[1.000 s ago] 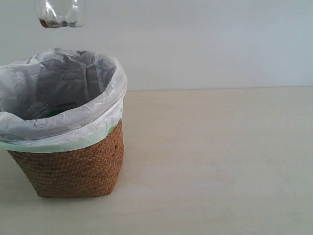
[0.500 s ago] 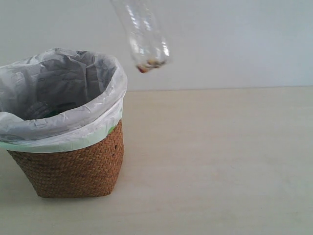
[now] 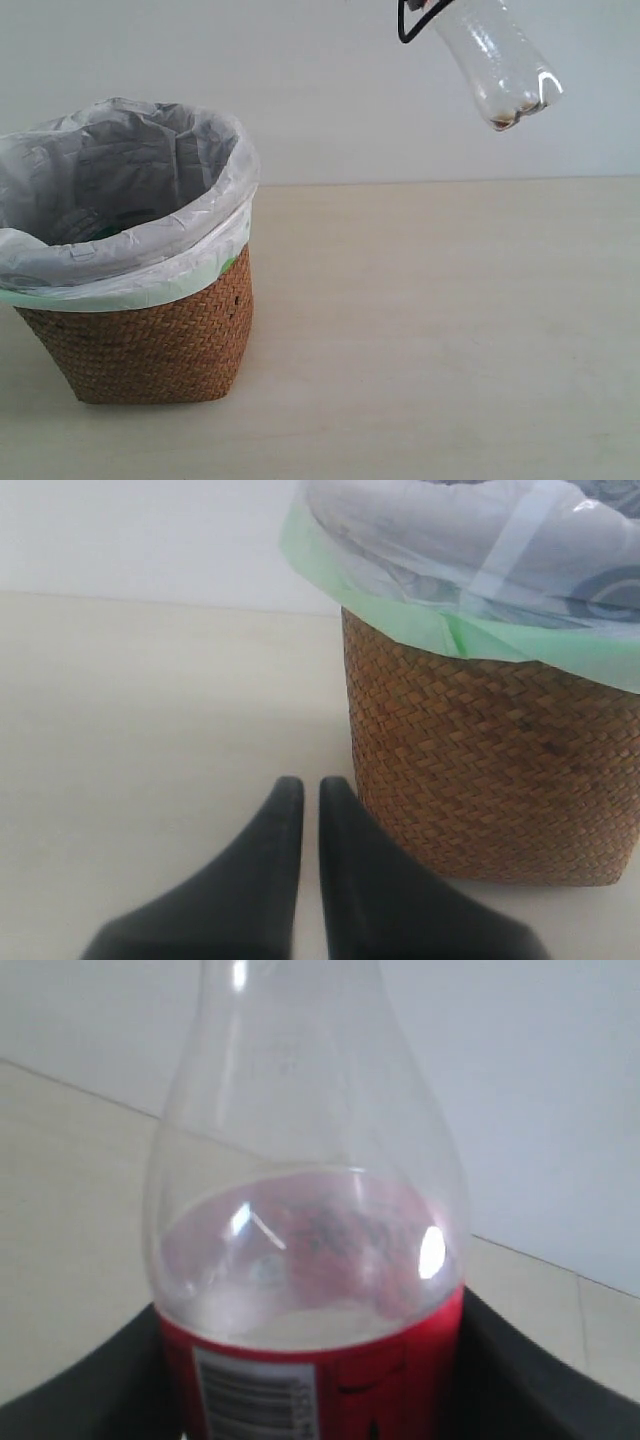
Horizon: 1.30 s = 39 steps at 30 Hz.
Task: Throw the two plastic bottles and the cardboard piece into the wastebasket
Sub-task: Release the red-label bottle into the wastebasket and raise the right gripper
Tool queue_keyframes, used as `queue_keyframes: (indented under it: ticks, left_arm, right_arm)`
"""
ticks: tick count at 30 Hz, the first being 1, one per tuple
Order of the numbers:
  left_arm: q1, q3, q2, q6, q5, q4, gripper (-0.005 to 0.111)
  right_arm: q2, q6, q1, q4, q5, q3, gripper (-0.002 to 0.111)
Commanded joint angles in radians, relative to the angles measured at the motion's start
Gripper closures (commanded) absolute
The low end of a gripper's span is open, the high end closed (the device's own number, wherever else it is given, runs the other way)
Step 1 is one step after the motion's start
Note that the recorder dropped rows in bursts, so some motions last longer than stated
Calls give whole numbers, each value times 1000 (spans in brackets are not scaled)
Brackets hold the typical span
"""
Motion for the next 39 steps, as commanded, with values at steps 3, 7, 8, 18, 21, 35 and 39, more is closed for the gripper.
queue_keyframes:
  ticks: [3, 7, 8, 18, 21, 35, 39]
  left_arm:
    - [3, 3, -2, -9, -3, 2, 101]
    - [3, 3, -2, -9, -3, 2, 101]
    - [3, 3, -2, -9, -3, 2, 101]
    - [3, 3, -2, -9, -3, 2, 101]
    - [3, 3, -2, -9, -3, 2, 101]
    - [3, 3, -2, -9, -3, 2, 101]
    - [3, 3, -2, -9, -3, 2, 101]
  right_arm:
    - [1, 58, -3, -36, -5, 38, 108]
    - [-3, -146, 2, 463, -142, 20, 108]
    - [-9, -217, 4, 677, -251, 0, 104]
    - [44, -15, 71, 739, -528, -73, 4]
    - [60, 3, 71, 636, -390, -73, 4]
    - [-1, 3, 71, 576, -267, -73, 46]
    - [-42, -73, 71, 566, -197, -73, 107]
